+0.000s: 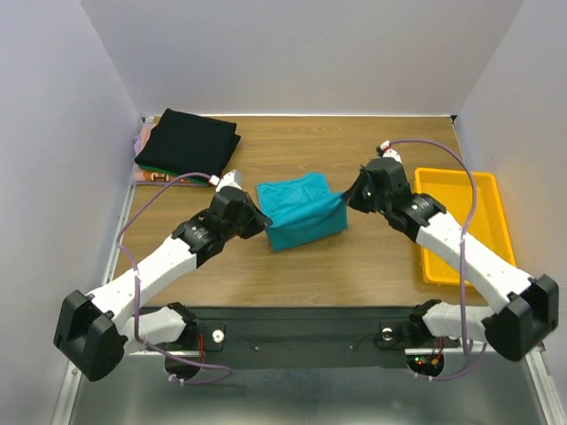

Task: Fold and stack the t-shirts
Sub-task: Fold the tshirt

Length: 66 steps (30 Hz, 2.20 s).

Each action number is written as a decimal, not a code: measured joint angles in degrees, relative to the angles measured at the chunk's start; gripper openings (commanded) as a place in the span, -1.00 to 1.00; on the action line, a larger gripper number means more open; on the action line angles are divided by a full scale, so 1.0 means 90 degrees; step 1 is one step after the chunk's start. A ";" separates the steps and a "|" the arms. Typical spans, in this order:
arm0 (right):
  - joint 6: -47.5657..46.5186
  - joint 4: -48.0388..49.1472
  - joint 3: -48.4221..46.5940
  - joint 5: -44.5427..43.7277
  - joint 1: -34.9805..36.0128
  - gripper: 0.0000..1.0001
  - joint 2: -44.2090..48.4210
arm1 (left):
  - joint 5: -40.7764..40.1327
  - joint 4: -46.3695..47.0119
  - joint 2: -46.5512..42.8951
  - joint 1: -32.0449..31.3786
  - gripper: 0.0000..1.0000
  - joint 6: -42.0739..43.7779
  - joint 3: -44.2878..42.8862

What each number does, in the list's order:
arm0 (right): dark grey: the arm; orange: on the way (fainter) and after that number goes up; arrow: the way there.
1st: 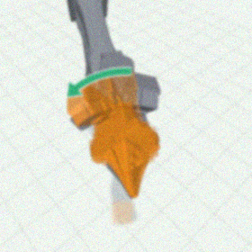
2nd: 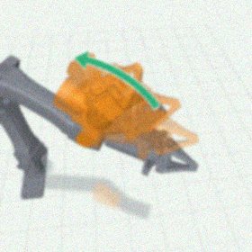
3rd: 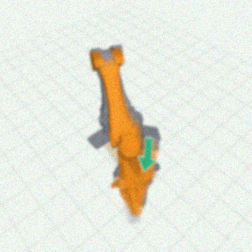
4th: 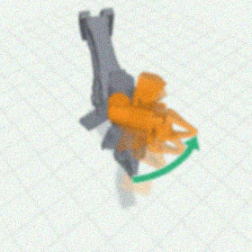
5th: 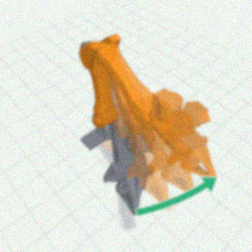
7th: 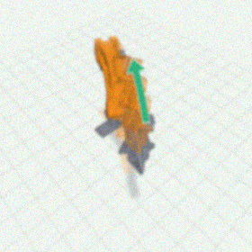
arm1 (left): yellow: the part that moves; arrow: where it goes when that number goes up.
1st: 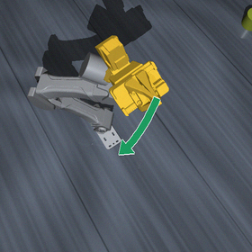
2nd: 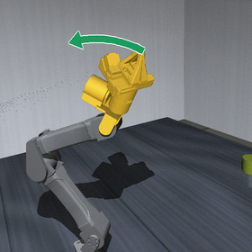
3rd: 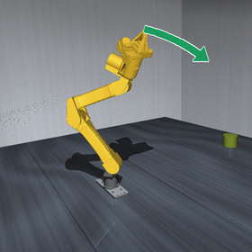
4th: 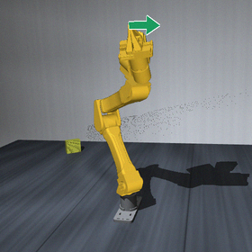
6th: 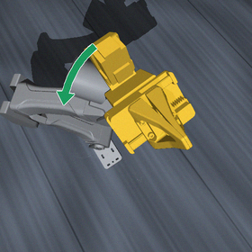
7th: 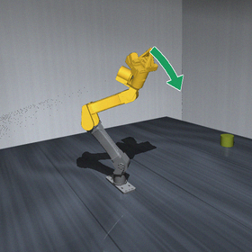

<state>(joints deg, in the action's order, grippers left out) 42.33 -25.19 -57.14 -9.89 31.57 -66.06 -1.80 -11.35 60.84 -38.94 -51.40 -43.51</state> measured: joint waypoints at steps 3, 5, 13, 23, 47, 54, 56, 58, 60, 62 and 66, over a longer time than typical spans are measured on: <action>-0.0141 0.0114 -0.0578 -0.0282 -0.0002 -0.99 -0.0729 | 0.0194 0.0238 0.0282 0.0272 -1.00 0.0316 -0.0238; -0.0228 0.0238 -0.0896 -0.0440 -0.0010 -0.99 -0.1129 | 0.0325 0.0333 0.0522 0.0488 -1.00 0.0459 -0.0389; -0.0495 0.0466 -0.1875 -0.0641 -0.0209 -0.99 -0.2363 | 0.0865 0.0588 0.1727 0.1411 -1.00 0.0998 -0.1190; -0.0670 0.0991 -0.2790 -0.0391 -0.0811 -0.99 -0.4051 | 0.1435 0.0799 0.3883 0.2110 -0.85 0.1518 -0.2846; -0.1528 0.1880 -0.3602 0.2205 -0.1416 1.00 -0.5248 | 0.2030 0.1141 0.5659 0.2098 0.97 0.2157 -0.5022; -0.1338 0.2373 -0.2654 0.2900 -0.1158 1.00 -0.5433 | 0.2416 0.1778 0.5761 0.1773 0.97 0.1870 -0.4070; -0.1290 0.2475 -0.2310 0.3014 -0.1105 1.00 -0.5496 | 0.2482 0.1865 0.5821 0.1763 0.97 0.1809 -0.3721; -0.1273 0.2715 -0.2011 0.3106 -0.1042 1.00 -0.5491 | 0.2633 0.2103 0.5850 0.1753 0.97 0.1741 -0.3276; -0.1294 0.2917 -0.1834 0.3096 -0.1018 1.00 -0.5399 | 0.2822 0.2535 0.5821 0.1756 0.97 0.1656 -0.2863; -0.1343 0.3177 -0.1447 0.3062 -0.0950 1.00 -0.5212 | 0.2810 0.2807 0.5722 0.1734 0.97 0.1647 -0.2671; -0.1350 0.3388 -0.0680 0.2985 -0.0784 1.00 -0.4675 | 0.2793 0.3320 0.5411 0.1630 0.97 0.1583 -0.2006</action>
<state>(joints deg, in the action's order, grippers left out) 30.17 5.30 -63.26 16.97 24.51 -108.14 23.33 18.52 109.54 -24.27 -37.15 -61.56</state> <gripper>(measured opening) 0.995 0.985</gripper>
